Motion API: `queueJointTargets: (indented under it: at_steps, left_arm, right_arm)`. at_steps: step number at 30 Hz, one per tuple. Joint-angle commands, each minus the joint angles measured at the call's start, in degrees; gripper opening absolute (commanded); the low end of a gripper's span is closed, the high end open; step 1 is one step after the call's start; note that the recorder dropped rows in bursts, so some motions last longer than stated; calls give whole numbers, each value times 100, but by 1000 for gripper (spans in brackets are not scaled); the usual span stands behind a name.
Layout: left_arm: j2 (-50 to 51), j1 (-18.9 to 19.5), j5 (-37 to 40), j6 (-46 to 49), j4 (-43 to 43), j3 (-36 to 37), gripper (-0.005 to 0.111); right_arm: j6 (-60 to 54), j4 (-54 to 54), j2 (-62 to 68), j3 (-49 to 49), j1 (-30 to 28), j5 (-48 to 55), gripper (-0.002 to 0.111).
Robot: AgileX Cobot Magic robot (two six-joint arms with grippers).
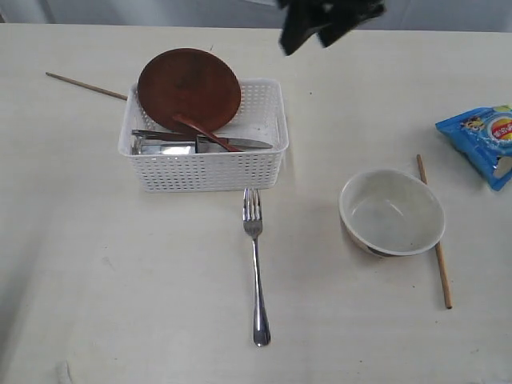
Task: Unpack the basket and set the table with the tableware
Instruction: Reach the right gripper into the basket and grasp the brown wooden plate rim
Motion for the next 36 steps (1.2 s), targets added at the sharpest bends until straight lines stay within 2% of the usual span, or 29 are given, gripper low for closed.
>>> queueJointTargets:
  at_steps: [1,7,12,15,20,30,33,36]
  left_arm:
    - [-16,37,-38,-26,25,17,1]
    - [-16,37,-38,-26,25,17,1]
    - [-16,37,-38,-26,25,17,1]
    - [-16,37,-38,-26,25,17,1]
    - [-16,37,-38,-26,25,17,1]
    - [-16,37,-38,-26,25,17,1]
    - [-16,37,-38,-26,25,17,1]
    - [-16,37,-38,-26,25,17,1]
  right_arm:
    - [163,-892,424,-113,1092,-645,48]
    - [228,-1464,1620,-1394,1867,-396,48]
    - [228,-1575,2602,-2718,1937,278,48]
    - [193,-1575,3039,-3171,1937,418,48]
    - [-450,-813,3337,-3275,1951,418,48]
    - [-551,-971,3463,-3279,2065,418,48]
    - [-435,-997,3141,-3288,2088,418,48]
    - [-155,-1546,2671,-3288,2013,418,48]
